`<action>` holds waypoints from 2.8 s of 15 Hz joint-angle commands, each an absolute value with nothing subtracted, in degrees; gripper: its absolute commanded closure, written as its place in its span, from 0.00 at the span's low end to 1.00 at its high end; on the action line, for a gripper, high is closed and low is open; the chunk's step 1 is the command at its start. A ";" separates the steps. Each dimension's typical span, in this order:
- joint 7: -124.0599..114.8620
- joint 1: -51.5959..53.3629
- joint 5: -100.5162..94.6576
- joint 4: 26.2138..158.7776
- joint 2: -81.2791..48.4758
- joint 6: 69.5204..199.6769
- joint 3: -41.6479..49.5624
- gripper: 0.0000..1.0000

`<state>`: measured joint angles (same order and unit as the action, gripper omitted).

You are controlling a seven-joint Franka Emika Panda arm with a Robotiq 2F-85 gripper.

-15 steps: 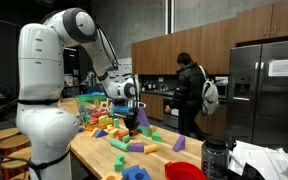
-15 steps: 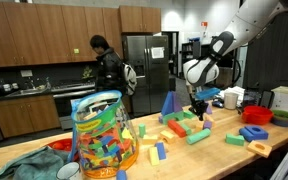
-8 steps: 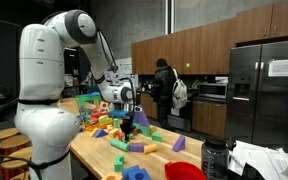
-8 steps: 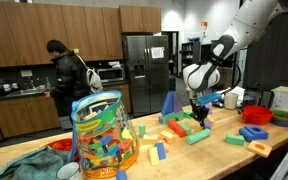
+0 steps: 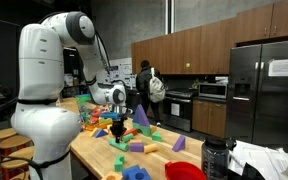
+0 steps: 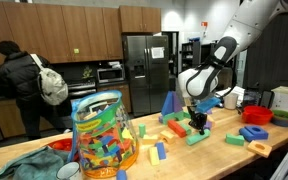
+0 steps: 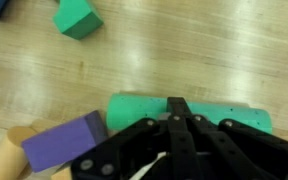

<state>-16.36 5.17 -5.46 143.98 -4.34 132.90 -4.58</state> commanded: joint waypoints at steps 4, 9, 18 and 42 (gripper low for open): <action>-16.79 7.16 -5.41 144.90 -2.24 134.08 -6.13 1.00; -16.55 7.11 -2.56 144.00 -0.02 133.53 -6.69 1.00; -16.98 6.82 0.18 144.41 -1.21 144.27 -6.55 1.00; -32.71 7.09 -13.07 143.73 -5.94 144.50 -3.38 1.00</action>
